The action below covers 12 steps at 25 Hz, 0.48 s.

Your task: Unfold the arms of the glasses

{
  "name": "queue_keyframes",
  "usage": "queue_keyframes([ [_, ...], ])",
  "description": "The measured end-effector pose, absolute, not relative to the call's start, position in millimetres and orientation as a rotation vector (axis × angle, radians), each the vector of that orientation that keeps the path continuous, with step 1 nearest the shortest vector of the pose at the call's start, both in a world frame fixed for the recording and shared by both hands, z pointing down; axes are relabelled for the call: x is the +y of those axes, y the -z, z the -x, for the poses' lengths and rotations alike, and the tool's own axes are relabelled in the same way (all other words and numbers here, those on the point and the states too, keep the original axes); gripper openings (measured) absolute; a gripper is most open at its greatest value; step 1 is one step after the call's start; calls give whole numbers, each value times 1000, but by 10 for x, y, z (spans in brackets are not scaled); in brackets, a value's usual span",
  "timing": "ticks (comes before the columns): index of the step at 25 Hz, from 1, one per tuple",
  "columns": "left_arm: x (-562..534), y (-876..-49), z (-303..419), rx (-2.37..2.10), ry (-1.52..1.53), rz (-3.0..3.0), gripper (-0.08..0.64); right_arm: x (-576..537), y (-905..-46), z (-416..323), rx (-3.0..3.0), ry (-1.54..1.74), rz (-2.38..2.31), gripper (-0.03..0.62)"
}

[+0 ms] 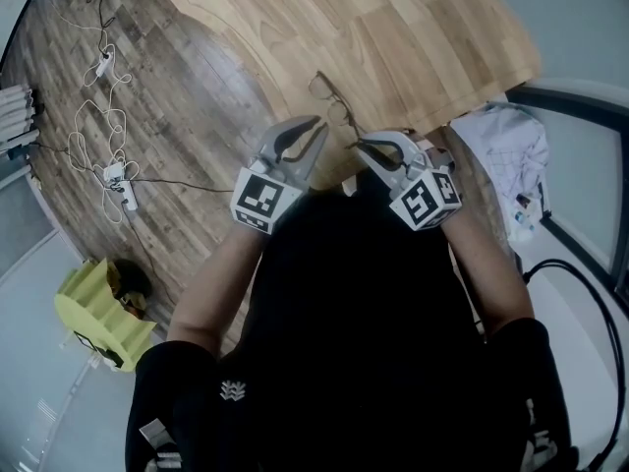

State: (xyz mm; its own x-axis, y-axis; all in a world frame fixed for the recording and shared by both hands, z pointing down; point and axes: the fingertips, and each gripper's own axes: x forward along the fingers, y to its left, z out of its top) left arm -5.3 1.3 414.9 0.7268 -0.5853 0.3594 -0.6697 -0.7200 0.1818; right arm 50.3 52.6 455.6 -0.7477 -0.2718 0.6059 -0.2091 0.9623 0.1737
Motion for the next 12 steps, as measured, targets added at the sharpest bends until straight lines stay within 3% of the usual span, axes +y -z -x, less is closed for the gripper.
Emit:
queue_keyframes([
  [12,145,-4377,-96,-937,-446,-2588,52,703,-4690,-787,-2402,39,-430,32],
])
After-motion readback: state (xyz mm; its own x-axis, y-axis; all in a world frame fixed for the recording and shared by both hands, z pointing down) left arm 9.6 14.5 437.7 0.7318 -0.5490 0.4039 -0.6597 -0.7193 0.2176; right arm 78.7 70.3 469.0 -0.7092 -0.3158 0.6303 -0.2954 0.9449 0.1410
